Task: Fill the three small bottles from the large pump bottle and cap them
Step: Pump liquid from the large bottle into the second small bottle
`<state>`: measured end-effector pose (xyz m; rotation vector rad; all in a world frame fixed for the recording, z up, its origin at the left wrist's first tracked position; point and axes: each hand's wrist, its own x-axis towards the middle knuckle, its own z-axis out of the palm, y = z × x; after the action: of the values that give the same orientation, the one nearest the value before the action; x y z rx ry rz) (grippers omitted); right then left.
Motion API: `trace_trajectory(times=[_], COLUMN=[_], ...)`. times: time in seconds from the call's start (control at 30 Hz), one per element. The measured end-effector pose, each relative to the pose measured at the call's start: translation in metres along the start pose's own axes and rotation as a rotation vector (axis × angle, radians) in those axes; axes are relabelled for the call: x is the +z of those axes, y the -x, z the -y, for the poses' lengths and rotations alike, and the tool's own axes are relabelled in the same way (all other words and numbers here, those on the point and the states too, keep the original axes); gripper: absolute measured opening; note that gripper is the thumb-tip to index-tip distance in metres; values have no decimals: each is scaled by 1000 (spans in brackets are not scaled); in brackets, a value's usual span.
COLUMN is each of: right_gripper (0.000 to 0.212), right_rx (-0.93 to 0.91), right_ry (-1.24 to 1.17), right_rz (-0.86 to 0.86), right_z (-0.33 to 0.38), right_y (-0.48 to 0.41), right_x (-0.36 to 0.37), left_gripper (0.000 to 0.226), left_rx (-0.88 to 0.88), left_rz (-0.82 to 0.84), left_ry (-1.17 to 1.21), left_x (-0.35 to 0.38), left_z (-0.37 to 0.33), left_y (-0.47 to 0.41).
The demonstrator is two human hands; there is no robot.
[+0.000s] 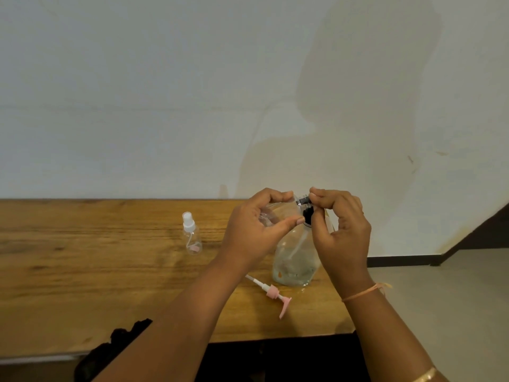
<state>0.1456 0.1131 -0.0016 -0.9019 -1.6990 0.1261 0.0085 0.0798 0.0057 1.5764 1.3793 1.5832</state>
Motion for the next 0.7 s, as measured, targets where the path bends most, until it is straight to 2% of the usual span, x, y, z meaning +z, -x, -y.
trace_trajectory(times=[0.3, 0.5, 0.7], right_gripper=[18, 17, 19], right_rx=[-21, -10, -22], right_ry=[27, 46, 73], right_rz=[-3, -68, -58], right_z=[7, 6, 5], right_y=[-3, 5, 7], right_x=[-8, 3, 4], left_gripper=[33, 33, 31], left_rx=[53, 33, 29], left_rz=[-31, -23, -35], left_ry=[-5, -17, 5], left_x=[1, 3, 5], left_z=[-6, -3, -1], left_y=[1, 3, 6])
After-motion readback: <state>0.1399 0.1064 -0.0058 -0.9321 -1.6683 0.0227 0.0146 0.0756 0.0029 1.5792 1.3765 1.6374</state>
